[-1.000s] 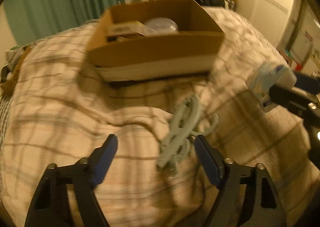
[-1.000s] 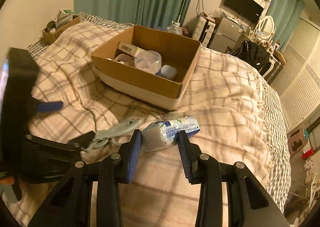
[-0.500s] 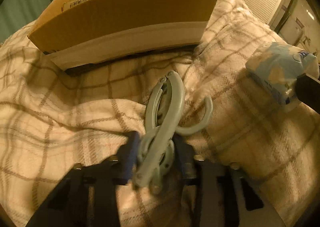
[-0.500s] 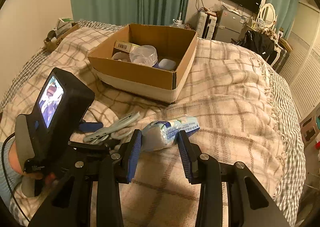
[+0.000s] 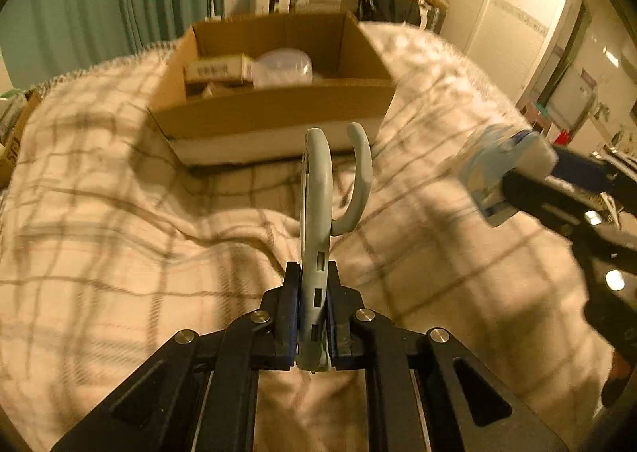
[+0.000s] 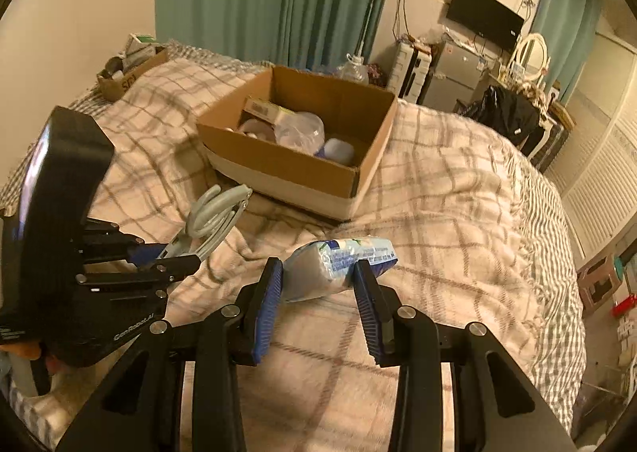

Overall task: Organize objects
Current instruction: 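Grasp the blue-white tube with the right gripper while the left gripper grasps the grey-green scissors, then drop the scissors and tube into the cardboard box with both grippers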

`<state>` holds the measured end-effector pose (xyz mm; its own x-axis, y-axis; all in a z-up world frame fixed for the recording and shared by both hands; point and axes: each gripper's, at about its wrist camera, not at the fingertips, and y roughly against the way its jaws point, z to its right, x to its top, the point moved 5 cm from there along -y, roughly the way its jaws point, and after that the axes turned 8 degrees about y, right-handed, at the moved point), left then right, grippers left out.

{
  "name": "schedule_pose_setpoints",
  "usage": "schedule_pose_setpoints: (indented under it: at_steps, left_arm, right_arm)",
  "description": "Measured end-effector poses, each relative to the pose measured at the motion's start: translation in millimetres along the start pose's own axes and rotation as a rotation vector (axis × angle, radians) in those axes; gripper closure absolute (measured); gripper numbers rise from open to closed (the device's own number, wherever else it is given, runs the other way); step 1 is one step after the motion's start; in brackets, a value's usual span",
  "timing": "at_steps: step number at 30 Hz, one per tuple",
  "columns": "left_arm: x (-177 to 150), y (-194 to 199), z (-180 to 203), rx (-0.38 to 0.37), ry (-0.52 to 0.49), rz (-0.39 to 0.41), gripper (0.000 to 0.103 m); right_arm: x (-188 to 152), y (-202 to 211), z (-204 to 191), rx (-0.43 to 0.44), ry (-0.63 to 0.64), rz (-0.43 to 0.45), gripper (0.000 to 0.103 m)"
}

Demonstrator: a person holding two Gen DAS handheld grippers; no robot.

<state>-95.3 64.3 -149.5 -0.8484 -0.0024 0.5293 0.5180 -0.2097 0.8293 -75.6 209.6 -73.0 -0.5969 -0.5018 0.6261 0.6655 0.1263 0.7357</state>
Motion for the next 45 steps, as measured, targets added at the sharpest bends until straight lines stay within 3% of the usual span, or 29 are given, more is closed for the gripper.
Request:
schedule_pose_setpoints:
  at_steps: [13,24,30,35,45]
  left_arm:
    - [41,97,-5,-0.028,0.007,0.187,0.093]
    - [122,139,-13,-0.007,0.013,0.293,0.093]
    - [167,107,-13,0.032,-0.017,0.265,0.093]
    - [192,64,-15,0.028,-0.016,0.225,0.093]
    - [205,-49,-35,0.044,-0.013,0.09,0.093]
  right_arm:
    - [43,79,-9,-0.059,0.027,0.135,0.067]
    - [133,102,23,-0.097,0.041,0.243,0.067]
    - [178,76,40,-0.08,0.029,0.252,0.067]
    - [201,21,54,-0.061,0.013,0.214,0.067]
    - [186,-120,63,-0.011,-0.006,0.063,0.067]
